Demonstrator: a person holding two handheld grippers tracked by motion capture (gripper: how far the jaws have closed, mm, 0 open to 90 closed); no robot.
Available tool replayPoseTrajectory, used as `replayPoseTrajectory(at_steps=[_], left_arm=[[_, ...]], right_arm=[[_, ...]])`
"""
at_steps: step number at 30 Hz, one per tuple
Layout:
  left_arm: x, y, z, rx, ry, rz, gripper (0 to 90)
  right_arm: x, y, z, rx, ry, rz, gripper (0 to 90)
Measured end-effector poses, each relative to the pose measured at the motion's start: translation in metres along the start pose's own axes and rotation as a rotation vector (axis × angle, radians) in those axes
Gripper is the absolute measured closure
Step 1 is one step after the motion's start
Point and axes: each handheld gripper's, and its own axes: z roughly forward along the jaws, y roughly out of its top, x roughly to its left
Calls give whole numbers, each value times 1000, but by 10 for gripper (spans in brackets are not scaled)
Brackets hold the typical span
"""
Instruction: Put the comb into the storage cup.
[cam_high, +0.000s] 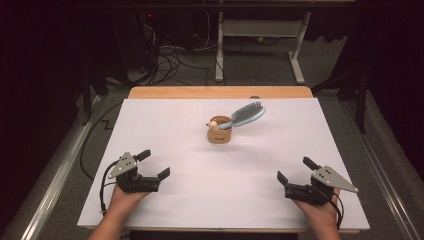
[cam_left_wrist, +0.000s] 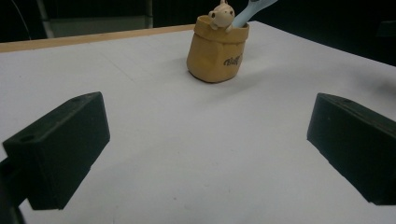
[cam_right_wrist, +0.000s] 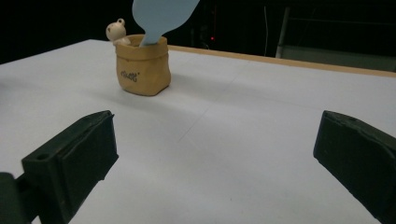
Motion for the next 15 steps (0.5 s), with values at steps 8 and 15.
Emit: replayPoseTrajectory(at_steps=[8, 15], left_arm=[[-1, -1, -6, -21, 14, 22, 0], [-2, -1, -6, -32, 26, 54, 0]], right_arm=[[1, 3, -3, -32, 29, -17, 1], [-3, 0, -2, -14, 12, -3, 1]])
